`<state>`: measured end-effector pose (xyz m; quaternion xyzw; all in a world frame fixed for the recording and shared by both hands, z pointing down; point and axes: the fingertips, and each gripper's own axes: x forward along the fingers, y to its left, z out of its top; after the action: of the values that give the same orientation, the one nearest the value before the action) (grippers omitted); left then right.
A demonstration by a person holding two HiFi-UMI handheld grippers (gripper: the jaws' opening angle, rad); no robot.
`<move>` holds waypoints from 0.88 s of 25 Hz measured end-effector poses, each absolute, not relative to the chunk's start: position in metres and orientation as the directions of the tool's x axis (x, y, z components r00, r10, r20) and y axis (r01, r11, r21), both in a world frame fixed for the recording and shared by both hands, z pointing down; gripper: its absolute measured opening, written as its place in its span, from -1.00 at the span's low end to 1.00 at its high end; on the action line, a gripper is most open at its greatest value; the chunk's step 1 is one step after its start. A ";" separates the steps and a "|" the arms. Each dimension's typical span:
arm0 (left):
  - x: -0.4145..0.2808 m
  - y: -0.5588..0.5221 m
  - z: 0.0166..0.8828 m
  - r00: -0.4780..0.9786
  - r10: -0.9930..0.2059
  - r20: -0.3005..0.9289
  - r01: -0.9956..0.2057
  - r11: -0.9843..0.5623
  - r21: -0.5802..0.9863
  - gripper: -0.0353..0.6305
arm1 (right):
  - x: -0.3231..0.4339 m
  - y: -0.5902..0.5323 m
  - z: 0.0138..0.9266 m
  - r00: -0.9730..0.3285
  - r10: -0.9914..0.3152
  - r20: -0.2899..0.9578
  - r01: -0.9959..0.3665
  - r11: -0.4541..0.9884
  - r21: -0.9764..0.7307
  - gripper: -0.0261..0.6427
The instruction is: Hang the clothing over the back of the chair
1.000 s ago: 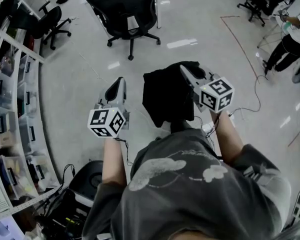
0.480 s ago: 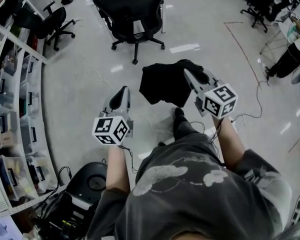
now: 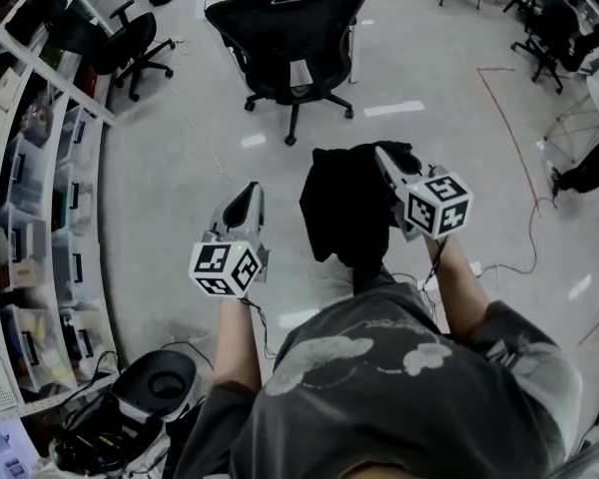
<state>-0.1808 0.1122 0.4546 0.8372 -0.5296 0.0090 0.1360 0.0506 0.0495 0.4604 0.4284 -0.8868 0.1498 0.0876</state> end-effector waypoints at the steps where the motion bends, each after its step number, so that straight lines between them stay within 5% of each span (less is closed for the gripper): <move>1: -0.179 0.098 0.452 0.427 -0.890 0.163 -0.896 -0.391 0.212 -0.88 | 0.053 0.036 0.459 -0.629 -0.724 0.283 -0.777 0.599 -0.193 -0.94; 22: -0.076 -0.101 0.413 0.351 -0.925 0.142 -0.933 -0.333 0.137 -0.88 | 0.173 -0.158 0.416 -0.681 -0.709 0.182 -0.732 0.657 -0.179 -0.94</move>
<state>-0.0758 -0.1010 0.4133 0.8162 -0.5691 0.0192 0.0973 0.1731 -0.1577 0.4158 0.3964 -0.9090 0.1194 0.0478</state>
